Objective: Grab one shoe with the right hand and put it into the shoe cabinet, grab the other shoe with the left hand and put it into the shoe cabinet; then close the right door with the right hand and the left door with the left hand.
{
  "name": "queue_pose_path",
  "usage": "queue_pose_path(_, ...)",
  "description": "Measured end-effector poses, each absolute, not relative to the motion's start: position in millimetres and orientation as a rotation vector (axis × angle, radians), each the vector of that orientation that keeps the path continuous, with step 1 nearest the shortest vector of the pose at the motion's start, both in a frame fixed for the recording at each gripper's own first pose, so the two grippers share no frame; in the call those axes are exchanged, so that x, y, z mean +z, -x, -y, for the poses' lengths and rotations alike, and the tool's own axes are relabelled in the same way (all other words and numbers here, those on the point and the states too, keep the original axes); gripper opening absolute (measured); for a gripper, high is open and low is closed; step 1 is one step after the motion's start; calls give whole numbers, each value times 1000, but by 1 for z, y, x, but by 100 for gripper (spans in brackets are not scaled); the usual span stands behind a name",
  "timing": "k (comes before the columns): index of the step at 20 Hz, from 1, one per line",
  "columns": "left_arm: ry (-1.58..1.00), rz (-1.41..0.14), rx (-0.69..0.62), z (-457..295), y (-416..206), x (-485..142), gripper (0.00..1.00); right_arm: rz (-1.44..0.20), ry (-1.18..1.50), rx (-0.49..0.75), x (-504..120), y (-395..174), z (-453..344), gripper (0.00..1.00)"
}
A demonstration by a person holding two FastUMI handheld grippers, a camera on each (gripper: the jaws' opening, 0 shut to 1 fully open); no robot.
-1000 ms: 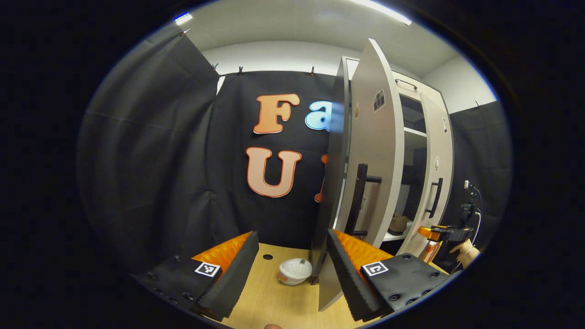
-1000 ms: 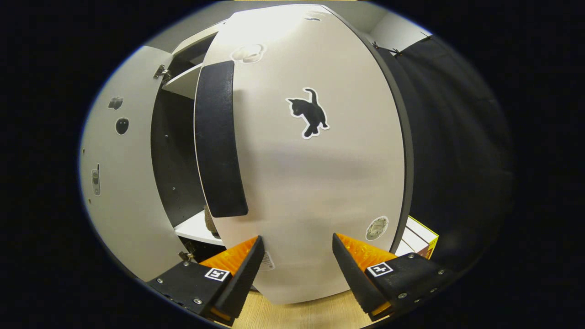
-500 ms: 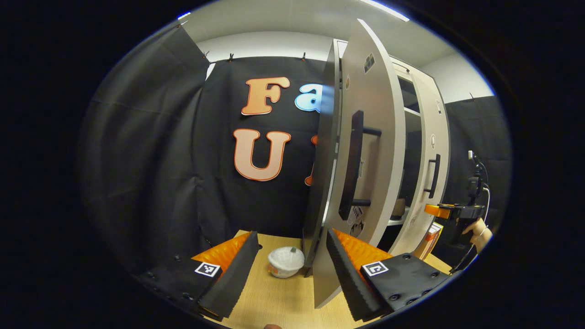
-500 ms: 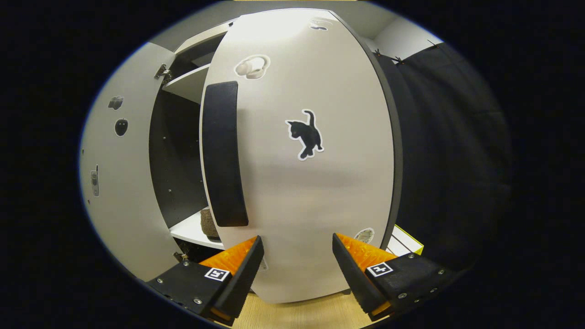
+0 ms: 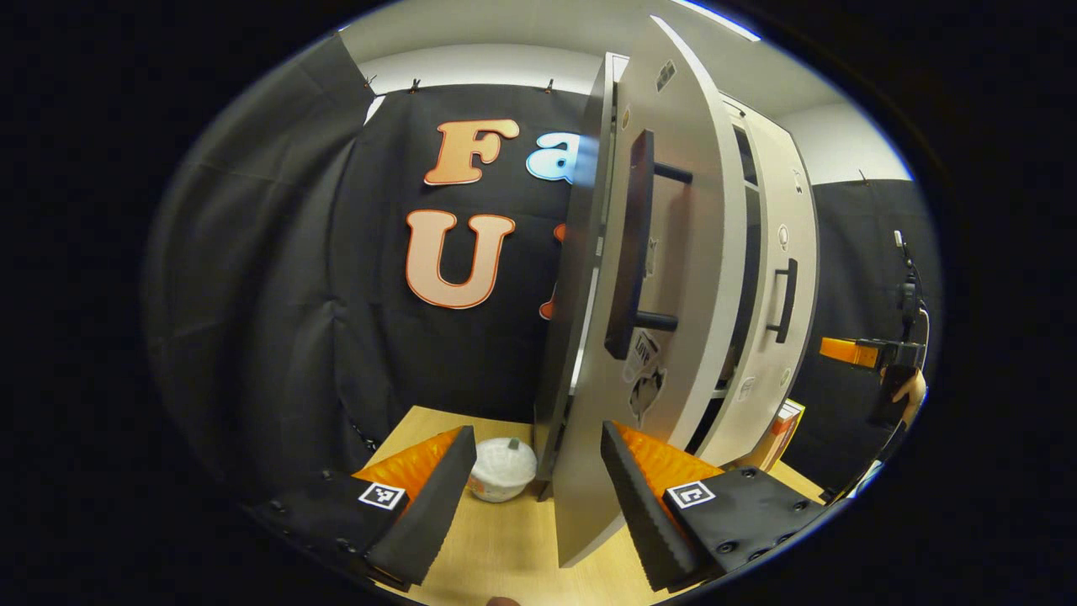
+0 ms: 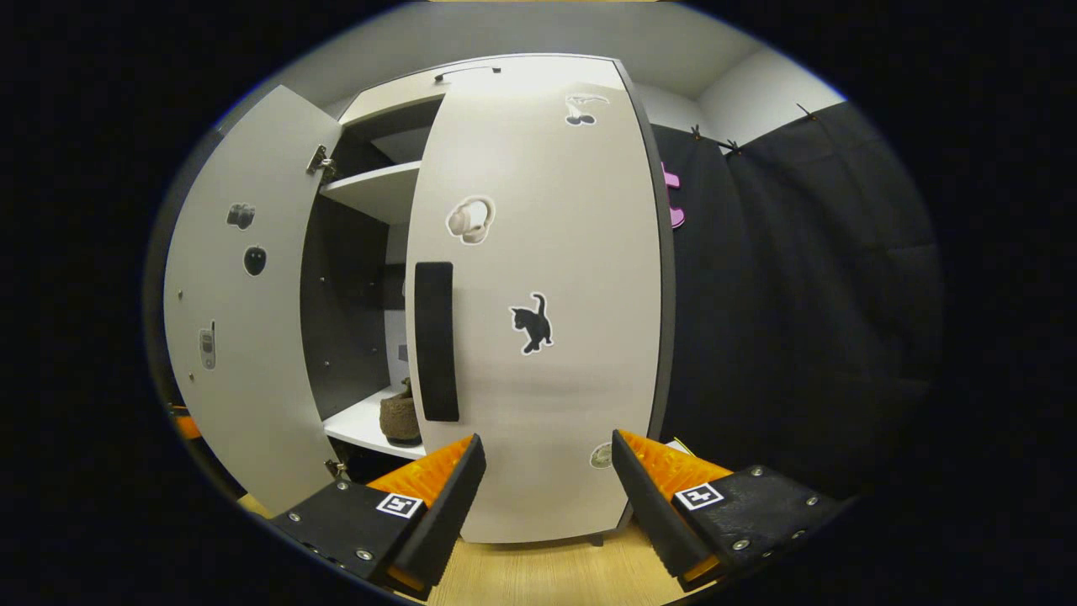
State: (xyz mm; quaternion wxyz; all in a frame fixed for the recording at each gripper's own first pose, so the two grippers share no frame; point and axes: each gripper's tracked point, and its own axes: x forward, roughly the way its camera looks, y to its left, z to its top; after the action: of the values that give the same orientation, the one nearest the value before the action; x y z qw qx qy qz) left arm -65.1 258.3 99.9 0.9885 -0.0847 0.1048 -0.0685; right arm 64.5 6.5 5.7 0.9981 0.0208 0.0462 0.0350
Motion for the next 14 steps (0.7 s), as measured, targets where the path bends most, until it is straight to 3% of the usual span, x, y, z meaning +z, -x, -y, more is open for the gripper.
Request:
queue_pose_path(9,156,-205,-212,-214,72,102,96,-47,-73,28,47,-22,43,93)
queue_pose_path(14,140,-197,-235,-172,47,100,96,-22,-76,6,56,-7,69,93)
